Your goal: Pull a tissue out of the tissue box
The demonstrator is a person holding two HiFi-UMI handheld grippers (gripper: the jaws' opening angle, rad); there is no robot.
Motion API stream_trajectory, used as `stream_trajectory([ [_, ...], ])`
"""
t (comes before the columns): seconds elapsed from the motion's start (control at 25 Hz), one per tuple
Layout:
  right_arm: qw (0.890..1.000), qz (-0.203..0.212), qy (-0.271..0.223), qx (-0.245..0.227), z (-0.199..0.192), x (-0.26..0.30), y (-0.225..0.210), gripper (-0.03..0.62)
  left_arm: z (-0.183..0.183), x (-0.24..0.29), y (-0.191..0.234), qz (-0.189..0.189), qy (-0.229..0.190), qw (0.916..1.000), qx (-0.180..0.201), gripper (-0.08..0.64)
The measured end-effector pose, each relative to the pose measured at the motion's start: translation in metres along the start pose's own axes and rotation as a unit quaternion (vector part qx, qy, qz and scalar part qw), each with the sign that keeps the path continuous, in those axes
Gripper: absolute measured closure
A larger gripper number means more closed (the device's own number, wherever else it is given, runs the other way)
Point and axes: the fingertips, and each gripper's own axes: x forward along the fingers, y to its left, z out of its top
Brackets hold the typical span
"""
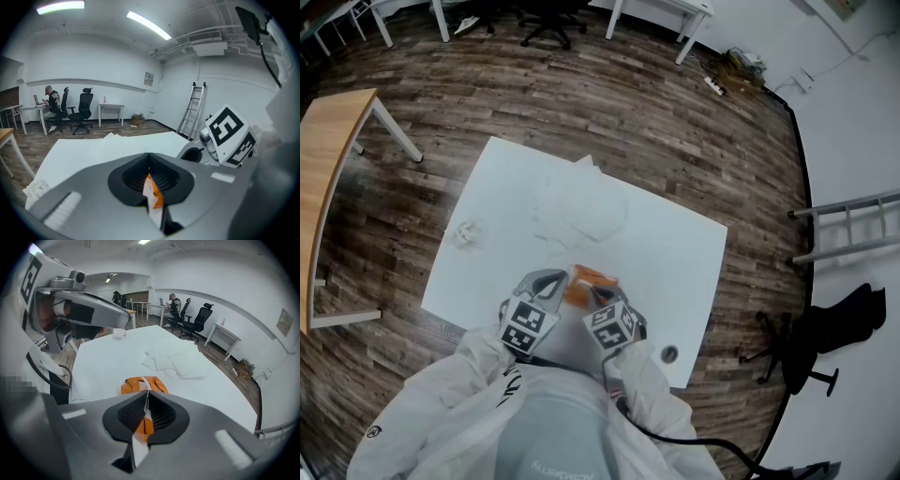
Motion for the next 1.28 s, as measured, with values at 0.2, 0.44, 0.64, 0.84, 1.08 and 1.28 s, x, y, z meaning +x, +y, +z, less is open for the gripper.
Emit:
stream_trajectory([
  [0.2,1.0,0.002,-0.001,0.002,0.001,-0.001,0.001,0.584,-0.014,0.01,-0.009,-0.013,0.017,0.9997,-0.01,0.56],
  [0.44,1.0,0.004,-0.002,0.007,-0.001,-0.003,0.002,0.584,-0.027,0.019,-0.017,-0.022,0.033,0.9991,-0.013,0.56],
  [0.64,1.0,0.005,-0.002,0.011,-0.003,-0.005,0.002,0.584,-0.04,0.026,-0.024,-0.033,0.048,0.9979,-0.029,0.56],
  [0.84,1.0,0.008,-0.002,0.013,-0.005,-0.006,-0.003,0.584,-0.051,0.036,-0.03,-0.039,0.062,0.9966,-0.038,0.56],
  [1.08,1.0,0.009,-0.002,0.013,-0.006,-0.008,-0.006,0.584,-0.056,0.044,-0.034,-0.044,0.071,0.9956,-0.042,0.56],
  [1.28,1.0,0.01,-0.002,0.016,-0.008,-0.009,-0.008,0.584,-0.064,0.052,-0.037,-0.049,0.085,0.9942,-0.045,0.56],
])
